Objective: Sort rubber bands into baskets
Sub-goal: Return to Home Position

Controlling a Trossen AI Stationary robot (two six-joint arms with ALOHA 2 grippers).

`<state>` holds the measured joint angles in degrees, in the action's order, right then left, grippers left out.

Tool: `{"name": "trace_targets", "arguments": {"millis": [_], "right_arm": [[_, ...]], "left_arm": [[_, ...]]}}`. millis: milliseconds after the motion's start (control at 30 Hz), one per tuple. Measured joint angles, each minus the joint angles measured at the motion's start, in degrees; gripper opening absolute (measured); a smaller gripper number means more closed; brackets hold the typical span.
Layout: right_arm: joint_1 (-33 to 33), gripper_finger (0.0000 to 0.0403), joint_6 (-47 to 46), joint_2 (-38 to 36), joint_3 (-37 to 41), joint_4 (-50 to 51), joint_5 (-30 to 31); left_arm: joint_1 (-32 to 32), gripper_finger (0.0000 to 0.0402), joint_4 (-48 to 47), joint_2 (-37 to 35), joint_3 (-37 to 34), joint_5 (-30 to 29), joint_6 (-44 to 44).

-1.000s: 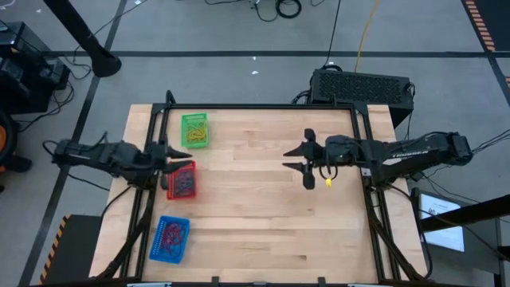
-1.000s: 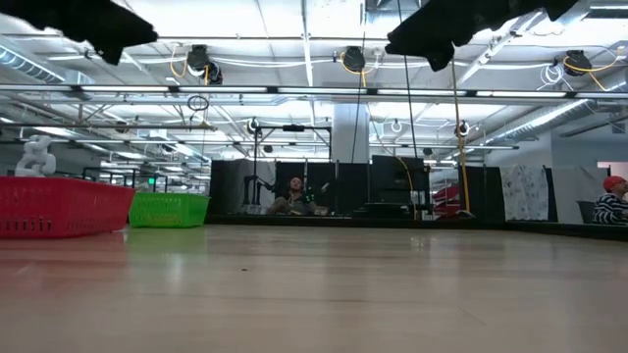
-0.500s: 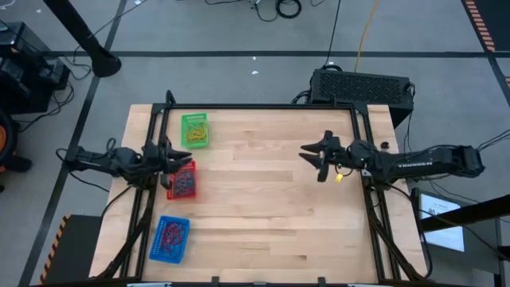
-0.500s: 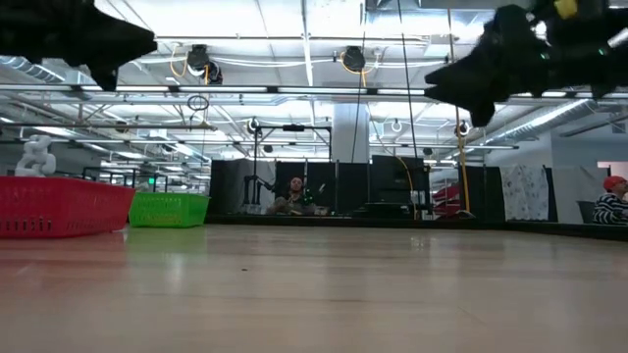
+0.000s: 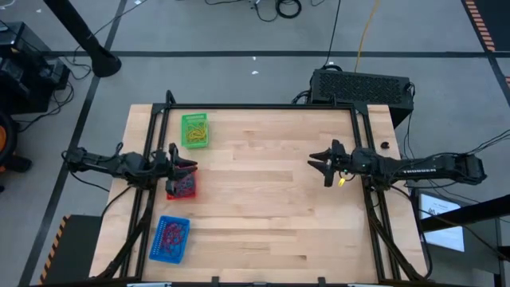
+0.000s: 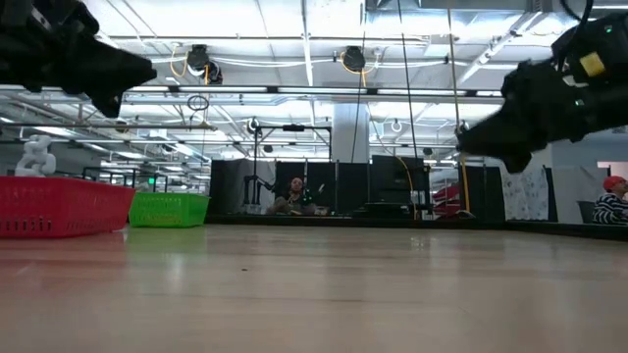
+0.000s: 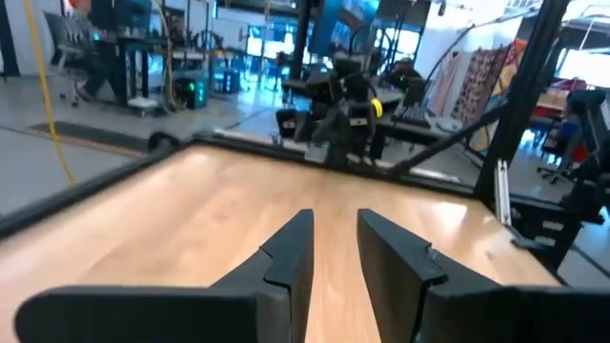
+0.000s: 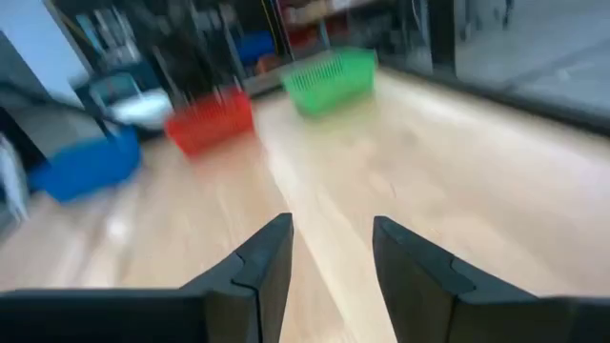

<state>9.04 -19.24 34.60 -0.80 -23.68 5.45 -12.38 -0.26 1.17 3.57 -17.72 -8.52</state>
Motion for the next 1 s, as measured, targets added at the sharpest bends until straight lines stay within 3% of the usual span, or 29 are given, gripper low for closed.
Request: {"name": "trace_targets", "arguments": {"millis": [233, 367, 467, 1000], "right_arm": [[-0.02, 0.0139, 2.97, -0.52, 0.00, 10.08, 0.40], [-0.04, 0.0139, -0.71, -0.47, 0.00, 13.21, 0.44], [-0.13, 0.0139, -2.99, -0.49, 0.00, 14.06, 0.46], [-0.13, 0.0139, -2.43, -0.47, 0.00, 14.12, 0.44]], "left_arm": [[-0.01, 0.0090, 3.32, 0.83, -2.88, 2.77, -2.90], [0.04, 0.0090, 2.74, 1.46, -2.77, -1.35, 0.00], [0.00, 0.0090, 2.77, 1.96, -2.75, -3.58, 1.95], [0.00, 0.0090, 2.55, 2.01, -2.75, -3.58, 3.02]]}}
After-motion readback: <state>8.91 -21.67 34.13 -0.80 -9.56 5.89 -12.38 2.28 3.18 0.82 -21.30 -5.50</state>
